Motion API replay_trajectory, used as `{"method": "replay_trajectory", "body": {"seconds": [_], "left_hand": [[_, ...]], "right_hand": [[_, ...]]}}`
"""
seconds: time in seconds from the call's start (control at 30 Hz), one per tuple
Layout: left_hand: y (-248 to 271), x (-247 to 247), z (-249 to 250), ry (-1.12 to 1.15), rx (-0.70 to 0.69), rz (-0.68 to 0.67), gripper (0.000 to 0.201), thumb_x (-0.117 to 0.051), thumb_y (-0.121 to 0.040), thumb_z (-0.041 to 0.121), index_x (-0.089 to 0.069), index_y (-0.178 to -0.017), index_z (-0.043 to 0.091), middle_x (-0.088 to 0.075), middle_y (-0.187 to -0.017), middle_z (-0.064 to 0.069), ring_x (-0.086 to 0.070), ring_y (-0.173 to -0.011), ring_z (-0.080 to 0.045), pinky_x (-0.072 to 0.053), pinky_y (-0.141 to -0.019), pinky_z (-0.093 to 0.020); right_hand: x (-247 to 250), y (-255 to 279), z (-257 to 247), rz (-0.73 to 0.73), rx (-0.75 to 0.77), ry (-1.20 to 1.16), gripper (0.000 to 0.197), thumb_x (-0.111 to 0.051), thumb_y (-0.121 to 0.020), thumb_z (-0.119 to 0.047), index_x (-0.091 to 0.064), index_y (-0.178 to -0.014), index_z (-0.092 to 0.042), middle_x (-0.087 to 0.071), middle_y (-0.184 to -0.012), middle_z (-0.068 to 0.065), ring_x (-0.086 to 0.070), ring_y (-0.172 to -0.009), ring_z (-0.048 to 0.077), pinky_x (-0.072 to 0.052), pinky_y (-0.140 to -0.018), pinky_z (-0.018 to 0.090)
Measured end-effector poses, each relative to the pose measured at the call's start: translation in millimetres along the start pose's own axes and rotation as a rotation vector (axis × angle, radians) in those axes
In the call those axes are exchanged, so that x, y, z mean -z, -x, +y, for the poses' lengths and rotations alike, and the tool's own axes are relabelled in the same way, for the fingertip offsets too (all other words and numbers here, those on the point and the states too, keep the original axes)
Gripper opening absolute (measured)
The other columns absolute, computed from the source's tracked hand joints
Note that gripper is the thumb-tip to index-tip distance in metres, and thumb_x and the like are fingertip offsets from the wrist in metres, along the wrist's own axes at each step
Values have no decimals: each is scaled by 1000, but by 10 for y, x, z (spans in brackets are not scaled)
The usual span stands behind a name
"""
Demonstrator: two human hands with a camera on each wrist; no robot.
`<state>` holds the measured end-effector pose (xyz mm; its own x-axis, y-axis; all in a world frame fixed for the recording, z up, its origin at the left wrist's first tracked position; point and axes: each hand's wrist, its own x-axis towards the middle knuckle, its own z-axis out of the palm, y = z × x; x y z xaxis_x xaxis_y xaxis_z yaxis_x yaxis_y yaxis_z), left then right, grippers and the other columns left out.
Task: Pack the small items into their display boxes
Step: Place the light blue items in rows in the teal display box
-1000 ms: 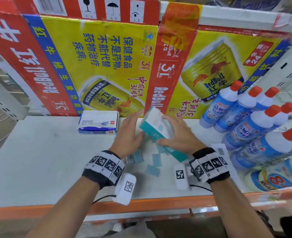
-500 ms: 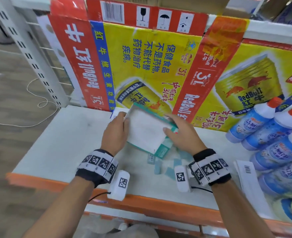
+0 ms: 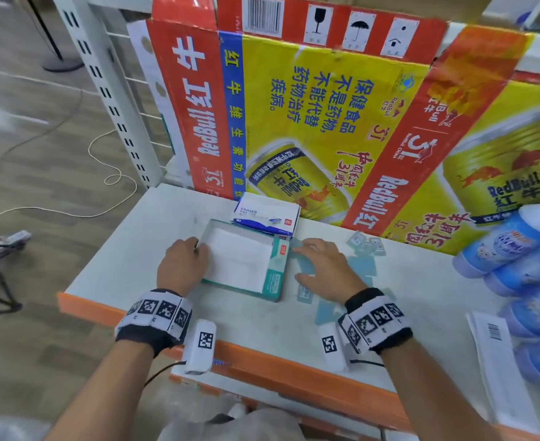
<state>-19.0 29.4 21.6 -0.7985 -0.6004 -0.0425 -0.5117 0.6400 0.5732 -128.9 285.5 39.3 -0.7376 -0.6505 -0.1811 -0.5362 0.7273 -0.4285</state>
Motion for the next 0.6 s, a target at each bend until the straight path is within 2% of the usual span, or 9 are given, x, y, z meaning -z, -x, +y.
{"method": "replay_trajectory", "body": {"seconds": [0.1, 0.17, 0.23, 0.3, 0.37, 0.43, 0.5, 0.57, 0.6], "left_hand": [[-1, 17, -11, -65, 80, -31, 30, -44, -90, 21, -39, -62, 11, -53, -75, -15, -53, -76, -36, -37, -63, -34], [9, 54, 5, -72, 151, -136, 11, -50, -86, 25, -45, -85, 14, -57, -84, -12, -55, -75, -33, -43, -68, -34], [25, 69, 7, -105, 180, -296, 32, -55, -82, 32, -39, -108, 24, -57, -88, -7, -58, -81, -30, -46, -74, -34], [21, 89, 15, -161, 164, -369, 40, -57, -78, 39, -37, -110, 26, -56, -85, -2, -58, -81, -27, -42, -72, -33], [6, 120, 37, -167, 171, -353, 38, -58, -77, 44, -43, -106, 23, -58, -92, -3, -58, -85, -26, -41, -73, -33], [-10, 159, 59, -163, 155, -304, 40, -59, -78, 43, -48, -110, 22, -56, -108, -5, -53, -101, -26, -42, -81, -35], [-27, 171, 92, -134, 67, -242, 44, -63, -79, 39, -51, -118, 22, -55, -115, -4, -46, -112, -26, -41, -91, -38], [-26, 178, 174, 1, -48, -215, 45, -66, -81, 35, -52, -122, 22, -59, -114, -2, -49, -107, -24, -42, -92, -37], [-26, 183, 225, 107, -79, -223, 45, -66, -83, 36, -52, -123, 23, -62, -111, 1, -54, -100, -19, -44, -87, -33]], "right_hand": [[-43, -28, -94, 4, 10, 59, 53, -58, -87, -40, -41, -136, -32, -34, -145, -2, -24, -134, 21, -23, -110, 42], [-74, -48, -174, 45, -7, 63, 48, -51, -89, -47, -44, -133, -30, -46, -135, 0, -35, -125, 22, -29, -103, 43], [-110, -74, -252, 40, -48, 46, 56, -44, -86, -61, -43, -131, -28, -58, -119, 1, -49, -111, 24, -37, -93, 43], [-157, -98, -326, -20, -93, 54, 72, -45, -79, -70, -35, -134, -24, -61, -115, 3, -56, -104, 26, -43, -87, 41], [-209, -116, -378, -42, -91, 121, 74, -55, -78, -62, -30, -136, -22, -57, -122, 6, -56, -108, 29, -45, -86, 40], [-225, -125, -418, -17, -72, 115, 65, -58, -80, -45, -30, -134, -21, -52, -125, 9, -54, -112, 31, -46, -86, 40], [-188, -141, -440, 64, -38, 52, 59, -58, -81, -35, -36, -133, -20, -49, -126, 8, -53, -114, 29, -48, -86, 40], [-109, -174, -442, 178, 26, 35, 53, -58, -83, -31, -43, -132, -18, -48, -124, 6, -50, -115, 24, -48, -86, 38], [-59, -196, -438, 225, 66, 39, 50, -58, -84, -30, -45, -131, -18, -48, -123, 5, -48, -115, 23, -47, -85, 37]]}}
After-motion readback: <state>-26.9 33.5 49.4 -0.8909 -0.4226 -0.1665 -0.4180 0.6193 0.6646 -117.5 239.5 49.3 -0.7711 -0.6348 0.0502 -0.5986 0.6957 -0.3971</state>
